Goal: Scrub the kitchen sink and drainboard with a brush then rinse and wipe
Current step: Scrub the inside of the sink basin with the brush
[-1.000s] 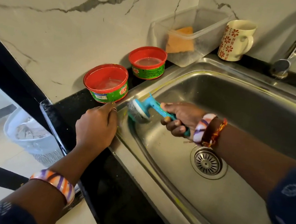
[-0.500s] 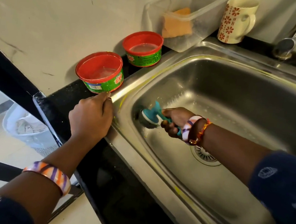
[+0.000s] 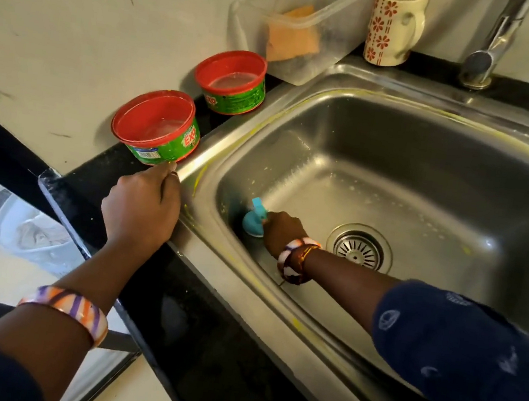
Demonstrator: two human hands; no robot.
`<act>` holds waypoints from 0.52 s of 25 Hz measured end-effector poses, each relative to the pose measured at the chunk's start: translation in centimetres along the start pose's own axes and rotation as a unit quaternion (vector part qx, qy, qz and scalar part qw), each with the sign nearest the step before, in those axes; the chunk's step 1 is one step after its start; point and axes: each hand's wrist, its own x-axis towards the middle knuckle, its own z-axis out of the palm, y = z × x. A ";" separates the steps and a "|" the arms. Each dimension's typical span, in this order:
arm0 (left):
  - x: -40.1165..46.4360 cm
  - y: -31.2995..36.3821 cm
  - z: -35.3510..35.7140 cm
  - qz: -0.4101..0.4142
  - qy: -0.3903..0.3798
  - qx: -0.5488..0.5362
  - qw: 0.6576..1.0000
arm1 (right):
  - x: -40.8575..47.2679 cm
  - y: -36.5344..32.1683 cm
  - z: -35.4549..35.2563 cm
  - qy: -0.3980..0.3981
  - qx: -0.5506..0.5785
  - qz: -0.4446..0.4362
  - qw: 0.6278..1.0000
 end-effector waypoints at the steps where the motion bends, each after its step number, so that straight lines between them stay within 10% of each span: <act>1: 0.0 0.0 0.0 0.000 -0.001 0.002 1.000 | -0.2 0.2 -0.5 -0.039 0.101 0.062 0.992; 6: 0.0 0.0 0.0 -0.003 0.002 0.005 1.000 | -2.6 -0.1 -7.2 -0.274 0.464 0.190 0.821; 13: -0.1 0.0 -0.1 0.009 0.003 0.005 1.000 | -4.5 0.7 -8.2 -0.288 0.300 0.169 0.894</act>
